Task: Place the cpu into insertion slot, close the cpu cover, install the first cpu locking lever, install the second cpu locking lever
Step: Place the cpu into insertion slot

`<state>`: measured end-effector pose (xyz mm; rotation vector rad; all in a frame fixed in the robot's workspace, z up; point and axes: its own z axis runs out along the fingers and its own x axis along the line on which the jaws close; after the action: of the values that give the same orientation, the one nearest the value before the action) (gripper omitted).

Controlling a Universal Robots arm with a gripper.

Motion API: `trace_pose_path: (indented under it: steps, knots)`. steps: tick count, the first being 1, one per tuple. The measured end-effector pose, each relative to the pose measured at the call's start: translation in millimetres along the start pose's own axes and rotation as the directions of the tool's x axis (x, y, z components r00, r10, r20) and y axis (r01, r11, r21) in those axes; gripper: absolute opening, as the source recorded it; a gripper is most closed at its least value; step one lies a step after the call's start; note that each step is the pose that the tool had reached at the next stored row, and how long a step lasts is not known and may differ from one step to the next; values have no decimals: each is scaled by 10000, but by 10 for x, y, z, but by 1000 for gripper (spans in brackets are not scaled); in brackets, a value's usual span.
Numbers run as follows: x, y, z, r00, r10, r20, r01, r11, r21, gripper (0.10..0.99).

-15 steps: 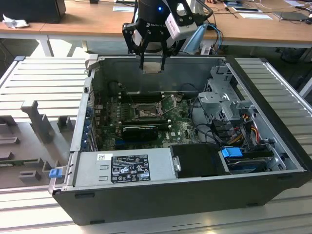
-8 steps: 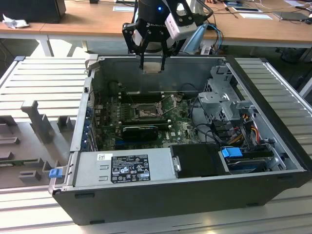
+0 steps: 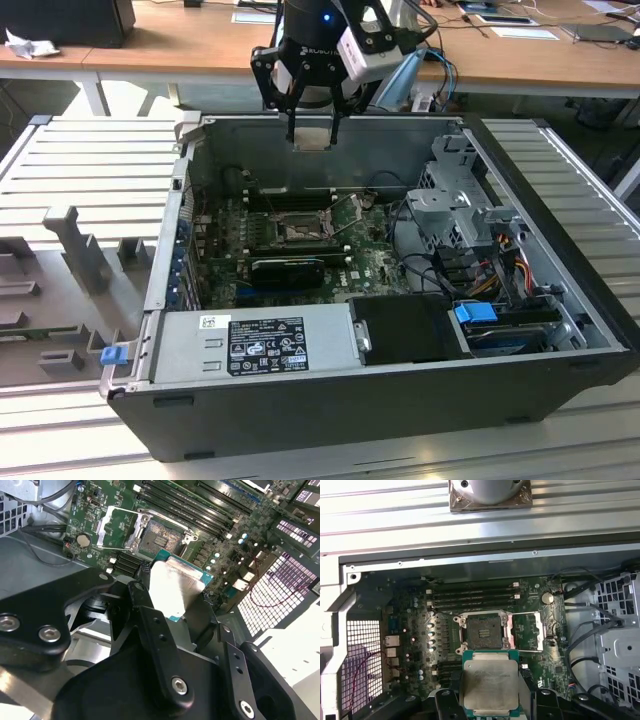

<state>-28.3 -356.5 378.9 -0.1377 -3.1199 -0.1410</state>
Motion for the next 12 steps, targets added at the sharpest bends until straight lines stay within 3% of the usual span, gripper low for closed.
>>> trace_pose_path:
  steps: [5, 12]
  knots:
    - [0, -1, 8, 9992, 389, 35, -389, 9992, -9, 529]
    - [-1, -9, 34, 9988, 484, 43, -483, 9988, -8, 529]
